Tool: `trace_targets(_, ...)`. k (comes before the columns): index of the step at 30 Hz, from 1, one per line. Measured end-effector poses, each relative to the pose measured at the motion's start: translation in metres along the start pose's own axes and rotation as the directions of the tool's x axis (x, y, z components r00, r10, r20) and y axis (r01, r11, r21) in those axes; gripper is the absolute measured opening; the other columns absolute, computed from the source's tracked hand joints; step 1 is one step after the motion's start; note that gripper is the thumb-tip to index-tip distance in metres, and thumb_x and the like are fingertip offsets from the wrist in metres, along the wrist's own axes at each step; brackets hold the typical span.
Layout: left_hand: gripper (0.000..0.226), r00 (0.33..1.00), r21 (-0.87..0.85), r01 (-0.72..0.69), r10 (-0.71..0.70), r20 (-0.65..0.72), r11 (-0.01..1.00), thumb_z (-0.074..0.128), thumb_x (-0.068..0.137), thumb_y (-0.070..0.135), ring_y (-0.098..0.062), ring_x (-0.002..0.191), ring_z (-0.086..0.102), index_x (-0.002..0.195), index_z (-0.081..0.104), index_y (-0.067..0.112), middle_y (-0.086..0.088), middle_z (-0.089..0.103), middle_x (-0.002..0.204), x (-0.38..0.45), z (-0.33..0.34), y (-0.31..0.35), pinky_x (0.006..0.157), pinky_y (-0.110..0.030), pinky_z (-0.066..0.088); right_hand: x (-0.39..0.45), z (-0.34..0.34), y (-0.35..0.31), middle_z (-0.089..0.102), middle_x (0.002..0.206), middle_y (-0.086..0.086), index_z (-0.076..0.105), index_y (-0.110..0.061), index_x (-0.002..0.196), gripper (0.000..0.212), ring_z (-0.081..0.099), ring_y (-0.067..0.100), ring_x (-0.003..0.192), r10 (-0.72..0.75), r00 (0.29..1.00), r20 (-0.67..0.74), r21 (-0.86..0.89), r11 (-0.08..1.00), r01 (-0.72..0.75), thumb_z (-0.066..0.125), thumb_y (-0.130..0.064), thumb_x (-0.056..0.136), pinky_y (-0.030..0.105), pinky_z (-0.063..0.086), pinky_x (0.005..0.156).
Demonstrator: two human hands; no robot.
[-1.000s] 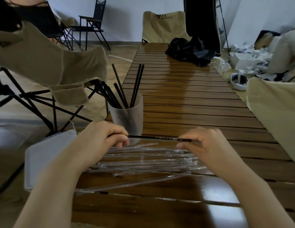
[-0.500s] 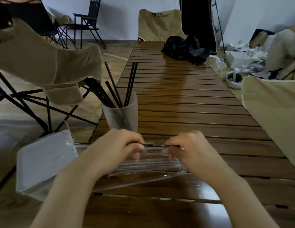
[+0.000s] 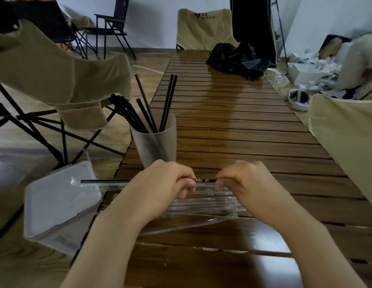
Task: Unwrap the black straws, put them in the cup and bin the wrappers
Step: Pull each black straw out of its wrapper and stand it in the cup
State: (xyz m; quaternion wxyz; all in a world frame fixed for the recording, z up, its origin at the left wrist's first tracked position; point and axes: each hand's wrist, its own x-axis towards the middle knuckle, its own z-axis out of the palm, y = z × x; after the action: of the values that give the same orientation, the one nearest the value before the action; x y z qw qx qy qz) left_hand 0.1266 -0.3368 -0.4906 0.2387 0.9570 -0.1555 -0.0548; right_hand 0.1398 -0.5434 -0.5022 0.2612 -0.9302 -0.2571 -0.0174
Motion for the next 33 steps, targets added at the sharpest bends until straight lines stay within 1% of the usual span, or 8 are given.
trace_targets(3,0.024,1.0,0.006,0.01,-0.011,0.028,1.0,0.048,0.099,0.035,0.007,0.064,0.057,0.078,0.058,0.041,0.014,0.06,0.065,0.002,0.002,0.003,0.063,-0.013,0.037,0.0,-0.004,-0.001,0.061,0.079,-0.016,0.067,-0.034,0.083,0.02,0.057,0.0,0.073,0.024,0.999,0.034,0.008,1.0,-0.024,0.056,-0.022,0.092,0.016,0.045,0.066)
trace_targets(7,0.023,0.999,0.01,0.029,-0.029,0.014,1.0,0.047,0.099,0.038,0.007,0.07,0.059,0.08,0.061,0.04,0.015,0.063,0.069,0.0,0.001,0.003,0.07,-0.018,0.046,-0.002,-0.004,-0.004,0.061,0.079,-0.019,0.063,-0.039,0.084,0.009,0.058,-0.003,0.076,0.024,0.997,0.08,0.055,0.998,-0.028,0.062,-0.031,0.089,0.015,0.047,0.067)
trace_targets(9,0.022,0.999,0.011,0.027,-0.027,0.027,1.0,0.047,0.098,0.039,0.007,0.07,0.06,0.084,0.064,0.038,0.015,0.065,0.071,-0.001,0.001,0.003,0.068,-0.017,0.044,-0.002,-0.004,-0.006,0.061,0.077,-0.015,0.059,-0.04,0.076,0.013,0.058,0.0,0.074,0.027,0.996,0.089,0.056,0.998,-0.032,0.061,-0.036,0.088,0.018,0.049,0.066)
trace_targets(13,0.021,0.998,-0.004,0.002,-0.002,0.067,1.0,0.048,0.098,0.039,0.013,0.066,0.056,0.088,0.067,0.037,0.017,0.066,0.073,-0.003,-0.002,0.003,0.06,-0.013,0.035,-0.002,-0.005,-0.008,0.058,0.069,-0.015,0.052,-0.042,0.062,0.033,0.057,0.0,0.071,-0.007,0.995,0.104,0.076,0.997,-0.001,0.06,-0.026,0.09,0.015,0.042,0.062)
trace_targets(18,0.022,0.996,-0.115,0.002,0.008,0.09,0.993,0.052,0.095,0.042,0.008,0.065,0.058,0.085,0.07,0.038,0.019,0.066,0.071,-0.008,-0.012,-0.001,0.061,-0.017,0.036,-0.002,-0.008,-0.009,0.063,0.072,-0.016,0.068,-0.032,0.071,0.027,0.058,0.002,0.079,-0.071,0.994,0.077,0.132,0.989,0.061,0.062,-0.011,0.087,0.022,0.049,0.069)
trace_targets(22,0.021,0.995,-0.149,0.007,0.008,0.104,0.989,0.053,0.094,0.042,0.006,0.068,0.059,0.085,0.071,0.039,0.018,0.067,0.07,-0.01,-0.015,-0.003,0.067,-0.022,0.041,-0.002,-0.008,-0.007,0.062,0.07,-0.017,0.066,-0.035,0.069,0.028,0.059,0.004,0.078,-0.089,0.994,0.07,0.165,0.983,0.077,0.065,-0.013,0.086,0.021,0.049,0.069)
trace_targets(27,0.02,0.992,-0.161,0.009,0.012,0.127,0.987,0.054,0.094,0.04,0.009,0.061,0.056,0.084,0.071,0.039,0.017,0.066,0.067,-0.011,-0.02,-0.002,0.061,-0.02,0.034,-0.002,-0.01,-0.006,0.06,0.068,-0.016,0.062,-0.038,0.066,0.032,0.058,0.008,0.077,-0.117,0.991,0.069,0.192,0.976,0.102,0.066,-0.014,0.086,0.022,0.047,0.067)
trace_targets(33,0.02,0.996,-0.033,-0.01,0.013,0.093,0.999,0.053,0.094,0.045,0.013,0.062,0.054,0.085,0.07,0.04,0.02,0.067,0.068,-0.012,-0.02,0.003,0.057,-0.018,0.031,-0.003,-0.011,-0.004,0.06,0.068,-0.015,0.064,-0.033,0.065,0.028,0.058,0.008,0.076,-0.108,0.991,0.081,0.212,0.973,0.089,0.067,-0.013,0.085,0.02,0.045,0.067)
